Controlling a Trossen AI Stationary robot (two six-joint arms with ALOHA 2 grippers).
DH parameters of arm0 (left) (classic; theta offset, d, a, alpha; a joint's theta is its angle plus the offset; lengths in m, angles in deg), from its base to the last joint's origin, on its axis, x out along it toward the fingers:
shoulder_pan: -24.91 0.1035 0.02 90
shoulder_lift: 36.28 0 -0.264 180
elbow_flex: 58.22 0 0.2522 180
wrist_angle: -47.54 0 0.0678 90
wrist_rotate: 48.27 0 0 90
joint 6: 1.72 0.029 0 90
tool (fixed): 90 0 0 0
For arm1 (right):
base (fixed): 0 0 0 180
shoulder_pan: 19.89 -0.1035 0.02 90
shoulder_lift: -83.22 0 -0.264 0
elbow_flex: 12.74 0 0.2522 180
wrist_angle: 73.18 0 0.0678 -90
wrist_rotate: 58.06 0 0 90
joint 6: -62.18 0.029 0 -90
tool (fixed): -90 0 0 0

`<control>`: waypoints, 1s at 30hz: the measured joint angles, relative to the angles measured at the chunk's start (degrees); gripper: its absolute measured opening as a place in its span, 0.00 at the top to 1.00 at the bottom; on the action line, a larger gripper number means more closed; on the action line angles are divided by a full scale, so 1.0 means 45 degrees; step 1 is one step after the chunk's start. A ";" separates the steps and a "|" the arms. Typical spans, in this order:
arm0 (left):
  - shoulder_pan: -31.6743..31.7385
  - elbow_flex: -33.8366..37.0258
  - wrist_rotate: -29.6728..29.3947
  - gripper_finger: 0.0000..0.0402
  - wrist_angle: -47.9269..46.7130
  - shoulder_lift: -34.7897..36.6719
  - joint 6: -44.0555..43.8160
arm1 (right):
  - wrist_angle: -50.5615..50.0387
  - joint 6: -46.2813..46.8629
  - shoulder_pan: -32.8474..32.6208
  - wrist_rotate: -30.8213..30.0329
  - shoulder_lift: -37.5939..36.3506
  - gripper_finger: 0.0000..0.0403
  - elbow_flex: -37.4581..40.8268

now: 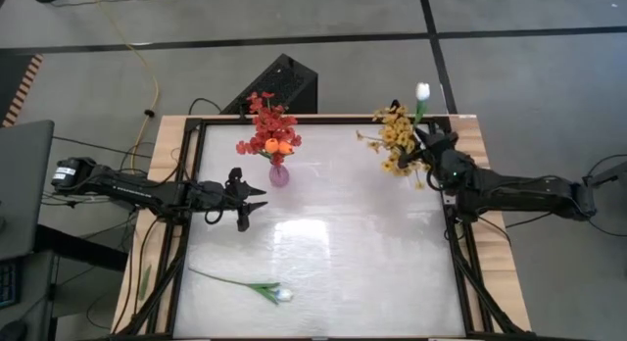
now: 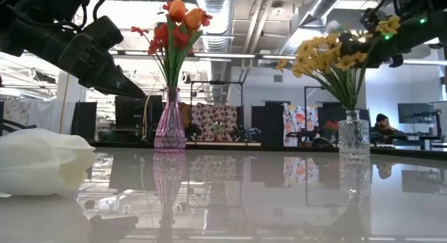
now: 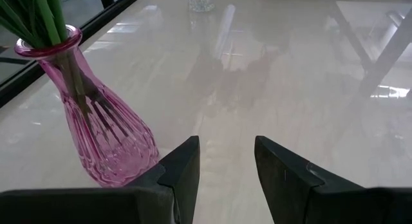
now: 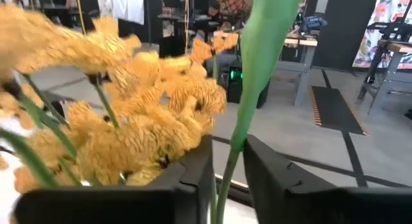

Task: Sort flowers into vase by color
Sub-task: Put the top white tulip into the transparent vase, then put the white tulip into the transparent vase

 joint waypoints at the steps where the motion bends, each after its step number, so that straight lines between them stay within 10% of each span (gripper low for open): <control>1: 0.0002 0.0000 0.0000 0.65 0.0002 0.0000 -0.0014 | -0.0429 0.0019 0.0000 0.0000 -0.0110 0.67 -0.0122; 13: 0.0005 0.0000 -0.0010 0.65 0.0005 0.0000 -0.0014 | -0.7912 0.1779 0.0019 0.1161 -0.0342 0.38 -0.3800; 24: 0.0003 0.0000 -0.0010 0.65 0.0000 0.0000 -0.0092 | -0.8364 0.0768 0.0001 0.1171 -0.0342 0.38 -0.6420; 30: 0.0004 0.0000 -0.0010 0.65 0.0001 0.0000 -0.0067 | -0.7226 0.0687 -0.0029 0.3640 -0.0130 0.38 -0.7709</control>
